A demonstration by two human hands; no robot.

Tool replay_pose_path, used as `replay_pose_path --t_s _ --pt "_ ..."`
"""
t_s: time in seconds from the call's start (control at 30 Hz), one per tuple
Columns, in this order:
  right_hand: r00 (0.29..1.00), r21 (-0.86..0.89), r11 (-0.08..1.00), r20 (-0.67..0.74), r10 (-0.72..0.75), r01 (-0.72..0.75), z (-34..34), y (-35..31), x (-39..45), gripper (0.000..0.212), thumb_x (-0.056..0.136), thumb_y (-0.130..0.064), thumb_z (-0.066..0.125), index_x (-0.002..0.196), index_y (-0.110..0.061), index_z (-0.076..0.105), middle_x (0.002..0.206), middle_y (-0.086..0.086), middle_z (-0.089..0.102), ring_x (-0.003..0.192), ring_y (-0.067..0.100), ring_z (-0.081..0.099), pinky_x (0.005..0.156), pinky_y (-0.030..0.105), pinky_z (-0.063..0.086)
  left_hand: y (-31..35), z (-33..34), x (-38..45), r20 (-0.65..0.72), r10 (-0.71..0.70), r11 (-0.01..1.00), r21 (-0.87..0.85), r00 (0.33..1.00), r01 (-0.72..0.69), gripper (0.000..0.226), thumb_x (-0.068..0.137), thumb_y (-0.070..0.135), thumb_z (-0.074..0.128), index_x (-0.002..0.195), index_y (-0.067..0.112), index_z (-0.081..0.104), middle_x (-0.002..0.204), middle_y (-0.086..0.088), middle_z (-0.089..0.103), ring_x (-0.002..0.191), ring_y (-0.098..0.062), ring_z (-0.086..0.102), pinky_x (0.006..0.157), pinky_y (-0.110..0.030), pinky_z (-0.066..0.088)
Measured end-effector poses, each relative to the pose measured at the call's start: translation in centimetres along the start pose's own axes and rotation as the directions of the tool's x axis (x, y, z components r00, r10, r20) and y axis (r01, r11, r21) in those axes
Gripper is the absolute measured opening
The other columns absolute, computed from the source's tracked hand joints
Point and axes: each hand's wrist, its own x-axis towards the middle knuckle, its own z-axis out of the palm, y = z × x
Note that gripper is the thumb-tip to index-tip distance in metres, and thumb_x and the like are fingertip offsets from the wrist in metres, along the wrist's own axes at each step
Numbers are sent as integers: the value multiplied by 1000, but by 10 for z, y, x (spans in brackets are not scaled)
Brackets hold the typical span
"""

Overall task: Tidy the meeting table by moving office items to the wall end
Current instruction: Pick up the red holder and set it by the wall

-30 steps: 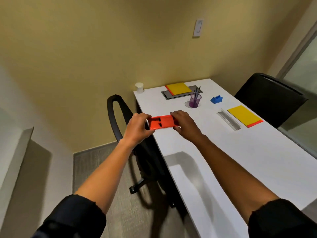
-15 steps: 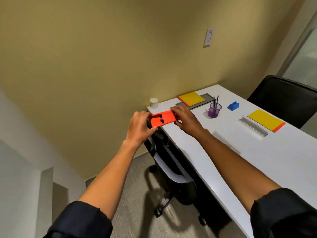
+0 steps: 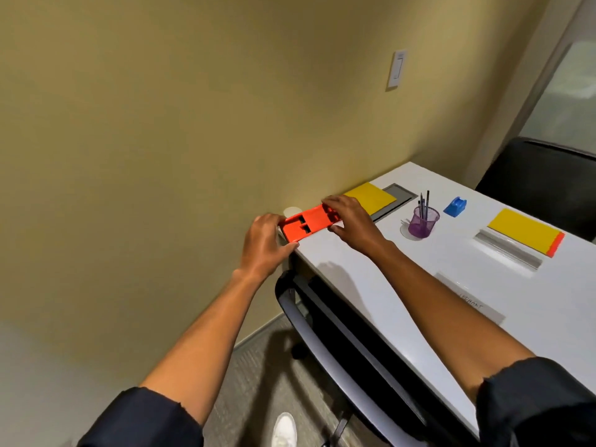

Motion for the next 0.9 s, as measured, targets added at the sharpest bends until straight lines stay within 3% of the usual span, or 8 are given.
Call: replay_pose_path --t_s 0.23,0.53,0.73,0.9 --pt "970 67 973 -92 224 -219 26 37 82 68 78 -10 77 140 -9 49 142 11 48 130 31 41 108 34 33 -48 37 99 80 -12 996 -83 997 19 52 64 26 84 109 8 66 102 -7 68 94 -24 58 80 -30 44" --pt "964 -85 961 17 264 -262 42 71 140 63 82 -9 74 140 -11 49 144 9 49 133 29 42 109 37 35 -87 85 187 221 88 987 -150 971 -56 53 68 27 84 114 11 64 107 -5 67 98 -23 56 80 -24 37" --pt "942 -98 937 -51 331 -334 53 94 173 50 77 -9 77 124 -2 62 121 18 64 112 38 57 94 41 43 -115 126 254 346 188 968 -223 919 -114 58 73 27 81 125 11 58 119 -6 63 110 -24 53 88 -21 33" --pt "881 -149 868 -72 468 -473 68 109 197 56 77 -4 76 129 -5 58 126 17 60 117 35 53 100 38 38 -134 156 299 433 272 944 -294 859 -150 58 75 22 80 128 11 56 123 -8 61 116 -27 49 88 -19 29"
